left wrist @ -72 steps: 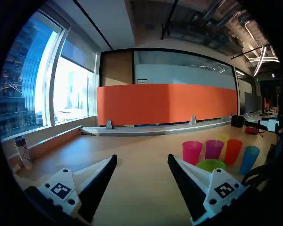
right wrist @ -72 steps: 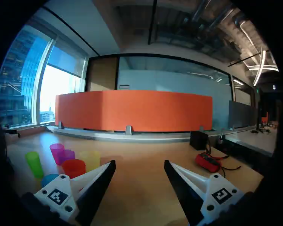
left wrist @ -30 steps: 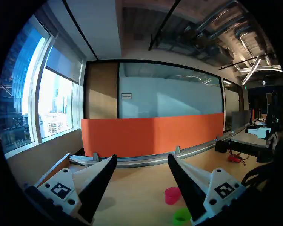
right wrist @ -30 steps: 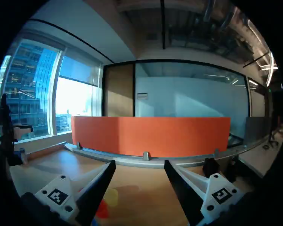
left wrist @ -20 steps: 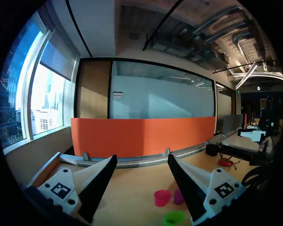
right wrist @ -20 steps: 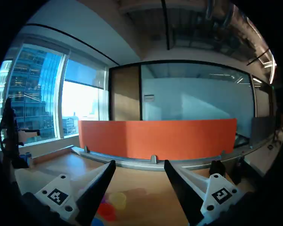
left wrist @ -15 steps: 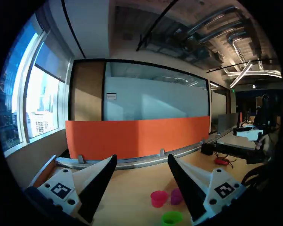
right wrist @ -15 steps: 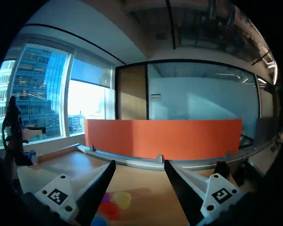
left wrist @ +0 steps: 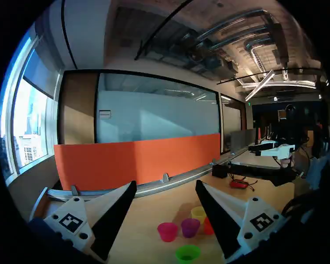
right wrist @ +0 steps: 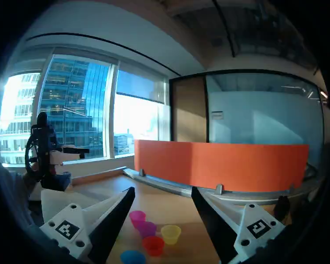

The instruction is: Pour water

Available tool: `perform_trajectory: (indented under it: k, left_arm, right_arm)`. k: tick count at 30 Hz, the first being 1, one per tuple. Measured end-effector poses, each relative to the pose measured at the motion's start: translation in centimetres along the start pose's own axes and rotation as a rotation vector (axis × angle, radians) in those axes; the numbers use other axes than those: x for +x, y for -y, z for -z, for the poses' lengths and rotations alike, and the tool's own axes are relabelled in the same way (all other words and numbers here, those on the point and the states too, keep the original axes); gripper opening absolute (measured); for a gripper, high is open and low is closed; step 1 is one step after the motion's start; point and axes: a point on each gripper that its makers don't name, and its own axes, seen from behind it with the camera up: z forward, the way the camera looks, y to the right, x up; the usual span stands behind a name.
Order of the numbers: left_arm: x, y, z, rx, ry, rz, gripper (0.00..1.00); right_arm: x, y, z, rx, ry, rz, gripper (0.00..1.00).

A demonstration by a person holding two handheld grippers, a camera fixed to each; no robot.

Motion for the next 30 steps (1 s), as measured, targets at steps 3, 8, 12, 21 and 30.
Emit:
perform_trajectory:
  k: [3,8,12,21,30]
  left_arm:
    - [-0.3,-0.3,-0.1,-0.021,0.007,0.004,1.00]
    - [-1.3,-0.8,-0.4,-0.049,0.034,0.003,1.00]
    - [-2.0,-1.3,-0.6,-0.074,0.048,0.000,1.00]
    - [-3.9,-1.9,-0.7,-0.120,0.082,0.008,1.00]
    - [-5.7,-2.6,-0.6,-0.164,0.119,-0.012,1.00]
  right_arm:
    - [-0.2,0.5,-0.2,0.024,0.003,0.002,0.99]
    - [-0.8,1.2,-0.5,0.057,0.017,0.027,0.99]
    - [-1.3,1.8,-0.7,0.087,0.029,0.042,0.99]
    - [-3.4,3.2,-0.9,0.169,0.078,0.065,0.99]
    - [-5.2,4.1,-0.8,0.242,0.124,0.077,0.99]
